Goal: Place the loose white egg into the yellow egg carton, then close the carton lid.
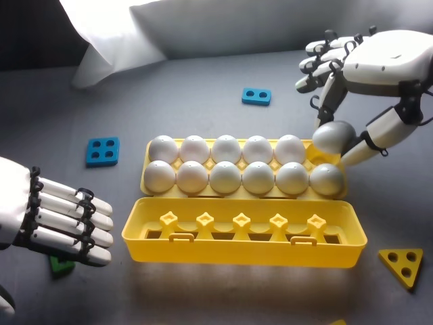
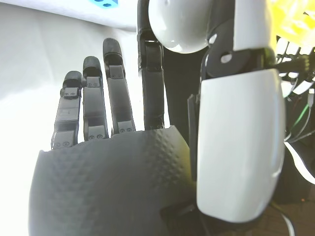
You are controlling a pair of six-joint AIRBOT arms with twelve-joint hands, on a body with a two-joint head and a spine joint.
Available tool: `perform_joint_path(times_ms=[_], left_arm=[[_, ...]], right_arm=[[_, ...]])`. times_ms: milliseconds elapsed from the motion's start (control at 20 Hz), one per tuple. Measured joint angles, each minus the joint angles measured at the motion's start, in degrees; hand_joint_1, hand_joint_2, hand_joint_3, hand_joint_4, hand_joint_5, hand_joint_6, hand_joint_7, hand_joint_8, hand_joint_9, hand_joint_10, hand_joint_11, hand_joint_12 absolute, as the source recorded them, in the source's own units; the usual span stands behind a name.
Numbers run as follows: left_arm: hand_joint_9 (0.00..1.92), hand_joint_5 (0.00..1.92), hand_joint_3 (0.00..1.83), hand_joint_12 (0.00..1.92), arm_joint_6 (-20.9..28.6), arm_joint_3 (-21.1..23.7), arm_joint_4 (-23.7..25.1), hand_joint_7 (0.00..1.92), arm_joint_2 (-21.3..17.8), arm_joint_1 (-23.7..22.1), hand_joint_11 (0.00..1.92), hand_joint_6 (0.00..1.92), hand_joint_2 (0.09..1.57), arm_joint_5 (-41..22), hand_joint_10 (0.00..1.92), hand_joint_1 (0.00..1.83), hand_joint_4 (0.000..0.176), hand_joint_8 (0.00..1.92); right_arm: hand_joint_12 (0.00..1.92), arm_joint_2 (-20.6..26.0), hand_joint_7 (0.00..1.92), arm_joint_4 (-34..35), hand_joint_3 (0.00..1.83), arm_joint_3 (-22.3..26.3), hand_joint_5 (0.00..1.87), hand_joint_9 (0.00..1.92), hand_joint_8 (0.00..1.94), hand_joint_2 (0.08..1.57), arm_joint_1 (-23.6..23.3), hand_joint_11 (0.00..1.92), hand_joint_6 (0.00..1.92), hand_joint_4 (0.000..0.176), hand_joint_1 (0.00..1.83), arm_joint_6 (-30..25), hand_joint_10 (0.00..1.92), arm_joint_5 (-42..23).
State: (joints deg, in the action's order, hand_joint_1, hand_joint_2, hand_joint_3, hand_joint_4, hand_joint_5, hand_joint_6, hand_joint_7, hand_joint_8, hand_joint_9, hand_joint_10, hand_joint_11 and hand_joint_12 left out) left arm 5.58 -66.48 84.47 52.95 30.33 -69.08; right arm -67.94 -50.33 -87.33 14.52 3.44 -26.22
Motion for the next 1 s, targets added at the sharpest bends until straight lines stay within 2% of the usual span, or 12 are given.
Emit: perform_joint_path(times_ms=[500,1000], left_arm=[[0.00,0.08,0.00,0.00,0.1,0.0,0.0,0.05,0.0,-0.2,0.00,0.01,1.27,0.0,0.00,0.00,0.000,0.01],[0.03,0.09,0.00,0.00,0.1,0.0,0.0,0.08,0.0,-0.2,0.00,0.01,1.26,0.0,0.01,0.00,0.000,0.01]], right_arm=[[0.00,-0.6,0.43,-0.1,0.00,0.1,1.17,0.21,0.00,1.03,0.4,0.00,0.66,0.175,1.08,2.8,0.00,0.3],[0.00,-1.6,0.46,3.2,0.00,0.0,1.14,0.25,0.00,1.04,0.2,0.00,0.70,0.176,1.07,4.6,0.01,0.8]])
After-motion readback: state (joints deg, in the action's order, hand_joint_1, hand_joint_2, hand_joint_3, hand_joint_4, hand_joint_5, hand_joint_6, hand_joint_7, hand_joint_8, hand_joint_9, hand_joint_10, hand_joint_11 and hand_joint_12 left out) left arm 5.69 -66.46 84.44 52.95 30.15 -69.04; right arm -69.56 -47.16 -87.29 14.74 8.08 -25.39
